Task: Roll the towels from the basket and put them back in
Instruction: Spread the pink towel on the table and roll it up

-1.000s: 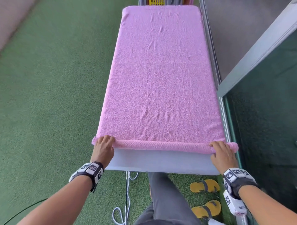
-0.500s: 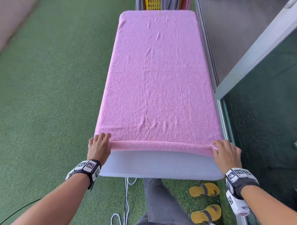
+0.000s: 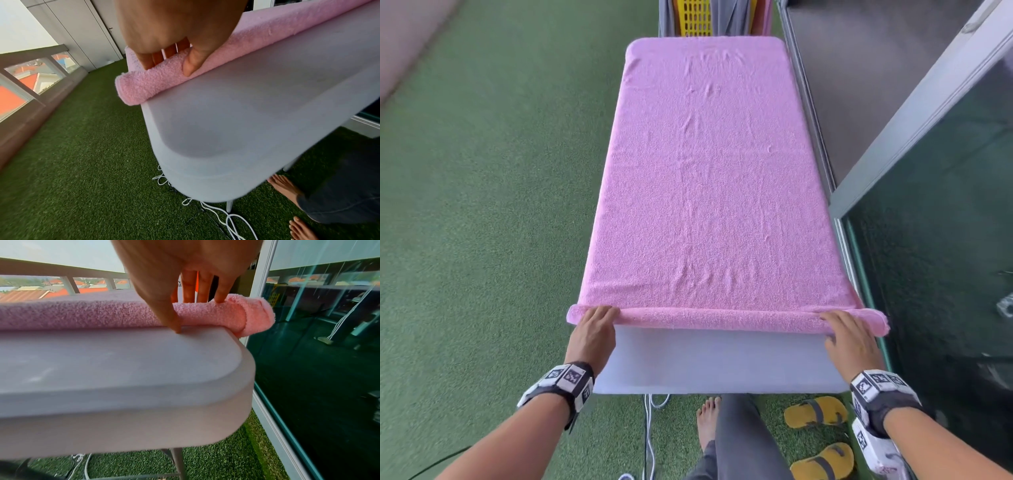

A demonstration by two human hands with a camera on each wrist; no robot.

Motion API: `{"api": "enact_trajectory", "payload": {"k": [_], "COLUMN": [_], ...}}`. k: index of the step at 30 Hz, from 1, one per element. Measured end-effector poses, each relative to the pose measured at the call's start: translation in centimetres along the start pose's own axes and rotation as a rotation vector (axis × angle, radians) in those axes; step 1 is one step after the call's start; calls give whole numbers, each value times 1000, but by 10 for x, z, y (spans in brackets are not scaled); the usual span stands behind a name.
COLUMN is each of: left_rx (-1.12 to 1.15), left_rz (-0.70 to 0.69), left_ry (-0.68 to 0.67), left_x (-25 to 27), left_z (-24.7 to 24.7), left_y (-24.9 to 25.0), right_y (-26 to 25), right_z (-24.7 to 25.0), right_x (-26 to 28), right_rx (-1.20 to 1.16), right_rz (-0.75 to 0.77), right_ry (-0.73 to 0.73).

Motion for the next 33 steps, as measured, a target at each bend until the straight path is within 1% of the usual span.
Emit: {"api": "enact_trajectory", "payload": {"k": [3,6,12,14,17,19,21,24,25,26,27,29,31,33], "left_rx": [3,1,43,47,49,54,78,112,110,94,65,30,19,3], "left_rz": [6,2,14,10,0,-7,15,100,73,27,-7,-26,-16,-12], "left_ry": [-28,-39,-11,-7,-27,-40,-18,108,121,96,41,-40,-55,-61], "left_x": [-4,2,47,63,84,90,85,73,72,75,82,98,105,99], "left_z": [3,1,-3,-3,-7,-10,-8,-3,-4,-7,-14,-24,-24,-21], "left_y": [-1,0,8,10,8,1,-5,-10,-6,0,5,10,12,14], "right_y": [6,10,13,15,14,13,12,13,12,10,9,8,10,12], "right_z": [-1,-3,-5,-6,-5,-3,5,22,22,17,9,-6,-16,-22], "right_x": [-5,3,42,52,62,62,56,49,50,53,57,69,79,81], "right_rx": [-45,-25,-32,-17,77,119,53,-37,-47,-76,-108,-115,-53,35], "right_rz": [-41,-53,-72,-91,-115,-102,-75,-31,-16,-1,14,30,35,45], "right_ry": [-12,-33,-39,-66,-155,-192,-144,64,92,86,63,23,-19,-79]}}
Point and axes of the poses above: each hand's wrist, its own x-axis away from the middle knuckle, its own z-axis out of the back of the hand, y = z × x, the point moved 7 cm from there along -x, towards the middle knuckle, and after that the axes turned 4 degrees about -x, right-handed, at the moved point
